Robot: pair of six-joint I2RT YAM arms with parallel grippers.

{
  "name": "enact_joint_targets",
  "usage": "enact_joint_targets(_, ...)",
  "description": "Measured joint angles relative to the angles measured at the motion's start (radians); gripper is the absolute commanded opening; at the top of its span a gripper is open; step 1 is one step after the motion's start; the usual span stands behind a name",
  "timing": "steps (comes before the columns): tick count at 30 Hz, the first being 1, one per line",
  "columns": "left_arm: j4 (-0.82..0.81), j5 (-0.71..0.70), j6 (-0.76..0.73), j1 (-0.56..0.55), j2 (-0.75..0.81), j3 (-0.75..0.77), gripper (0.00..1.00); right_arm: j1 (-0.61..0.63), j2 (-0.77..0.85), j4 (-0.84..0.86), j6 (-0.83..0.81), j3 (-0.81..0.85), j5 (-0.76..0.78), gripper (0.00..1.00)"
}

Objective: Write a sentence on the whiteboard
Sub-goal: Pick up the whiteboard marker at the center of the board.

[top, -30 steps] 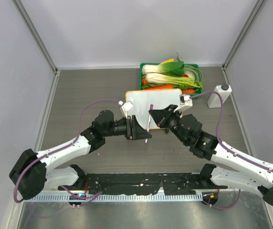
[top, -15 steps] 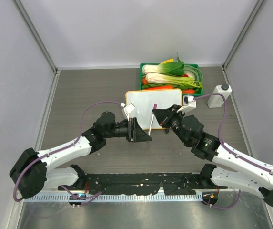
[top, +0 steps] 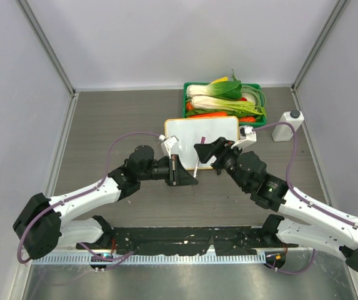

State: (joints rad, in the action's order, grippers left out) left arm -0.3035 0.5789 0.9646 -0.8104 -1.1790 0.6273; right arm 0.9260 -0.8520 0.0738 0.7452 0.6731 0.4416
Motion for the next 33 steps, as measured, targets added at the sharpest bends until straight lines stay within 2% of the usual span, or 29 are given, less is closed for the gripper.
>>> enact_joint_targets(2,0.041,-0.013,-0.013,0.004,0.0,0.013,0.0,-0.002,-0.002,-0.011,-0.017,0.001,-0.004,1.0)
enact_joint_targets(6,0.099,-0.014,-0.04,0.032,0.0,0.027,0.0,-0.015,0.002,-0.051,-0.036,0.001,-0.011,0.99)
enact_joint_targets(11,0.181,0.021,-0.081,0.148,0.0,0.032,0.0,-0.063,-0.001,-0.13,-0.069,0.016,-0.06,1.0)
enact_joint_targets(14,0.232,0.064,-0.106,0.227,0.001,0.042,0.0,-0.099,-0.032,-0.167,-0.095,0.043,-0.127,0.99)
enact_joint_targets(18,0.334,0.109,-0.16,0.31,0.022,0.074,0.0,-0.163,-0.08,-0.169,-0.119,0.053,-0.296,0.99)
enact_joint_targets(21,0.423,0.136,-0.215,0.32,0.054,0.113,0.0,-0.211,-0.106,-0.135,-0.125,0.053,-0.451,0.93)
enact_joint_targets(28,0.613,0.232,-0.363,0.321,0.112,0.238,0.0,-0.267,-0.157,0.068,-0.118,0.052,-0.825,0.84)
enact_joint_targets(33,0.67,0.303,-0.413,0.321,0.126,0.243,0.0,-0.267,-0.223,0.251,-0.059,0.046,-1.026,0.68)
